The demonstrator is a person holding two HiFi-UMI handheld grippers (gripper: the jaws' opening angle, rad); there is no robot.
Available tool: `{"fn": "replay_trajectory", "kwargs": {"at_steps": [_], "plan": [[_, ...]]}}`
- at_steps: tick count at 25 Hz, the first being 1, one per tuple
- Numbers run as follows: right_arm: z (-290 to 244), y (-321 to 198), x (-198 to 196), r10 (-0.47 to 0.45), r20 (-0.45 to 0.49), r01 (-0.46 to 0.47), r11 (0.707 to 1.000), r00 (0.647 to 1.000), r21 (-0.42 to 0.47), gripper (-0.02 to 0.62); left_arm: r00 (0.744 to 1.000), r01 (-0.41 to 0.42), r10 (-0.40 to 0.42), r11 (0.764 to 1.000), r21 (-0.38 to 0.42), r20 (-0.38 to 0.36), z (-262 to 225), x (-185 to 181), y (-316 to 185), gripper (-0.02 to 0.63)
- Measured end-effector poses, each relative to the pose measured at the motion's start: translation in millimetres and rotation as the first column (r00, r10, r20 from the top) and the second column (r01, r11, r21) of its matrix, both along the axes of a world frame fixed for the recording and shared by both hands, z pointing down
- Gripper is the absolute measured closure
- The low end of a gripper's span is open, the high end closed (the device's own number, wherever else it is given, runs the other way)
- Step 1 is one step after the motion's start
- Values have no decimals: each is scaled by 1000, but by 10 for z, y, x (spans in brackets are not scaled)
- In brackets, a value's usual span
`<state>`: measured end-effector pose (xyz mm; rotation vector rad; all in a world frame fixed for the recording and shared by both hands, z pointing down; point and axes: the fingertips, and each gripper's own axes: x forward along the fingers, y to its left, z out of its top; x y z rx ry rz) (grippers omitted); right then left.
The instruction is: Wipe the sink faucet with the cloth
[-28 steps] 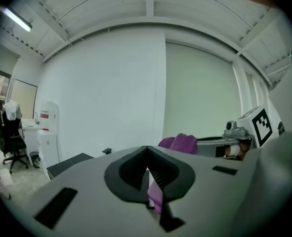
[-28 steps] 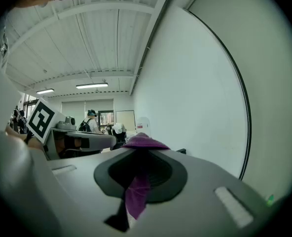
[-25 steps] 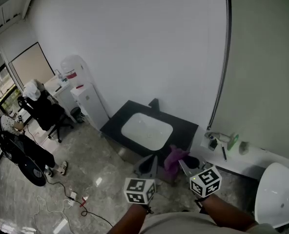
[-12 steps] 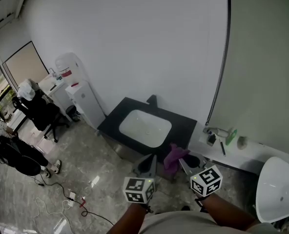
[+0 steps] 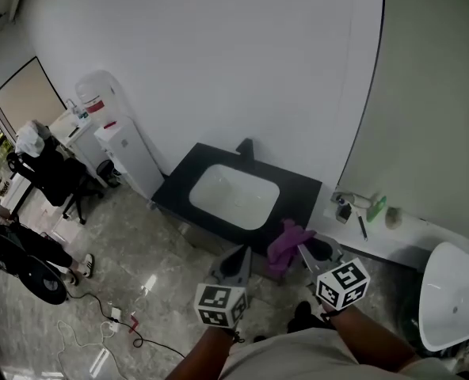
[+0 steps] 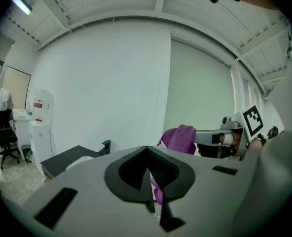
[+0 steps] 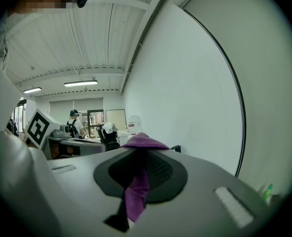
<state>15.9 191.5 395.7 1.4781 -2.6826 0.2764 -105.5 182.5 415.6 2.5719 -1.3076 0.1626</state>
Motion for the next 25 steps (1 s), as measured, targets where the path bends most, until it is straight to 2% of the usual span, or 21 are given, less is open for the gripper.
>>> {"fn": "replay_trajectory", "kwargs": {"at_steps": [3,8,13,17,20,25], "plan": [[109,-362,69,3,10,-3,1000,1000,-12,569,1000,4,-4,1000,-13,7,122,27,-333,600],[467,-1384,189,-39,29,40,999,999,-33,569,999,33,-32,999,-42,21,423,185,-1262,600],[506,-2494,302,-120,-43,119,993,992,-24,569,993,74,-68,995,-72,93,617,444,-2135,600],[594,-3586,244,-205,-68,203,979,976,-38,569,990,139,-136,984,-111,31,754,513,-2837,600],[783,-4409,32,-246,-103,240,968,964,-69,569,984,178,-180,974,-141,-1,848,425,-3266,600],[1384,-5581,-378,-235,-217,215,970,947,-113,569,980,191,-197,964,-186,-16,1090,149,-3738,600]]}}
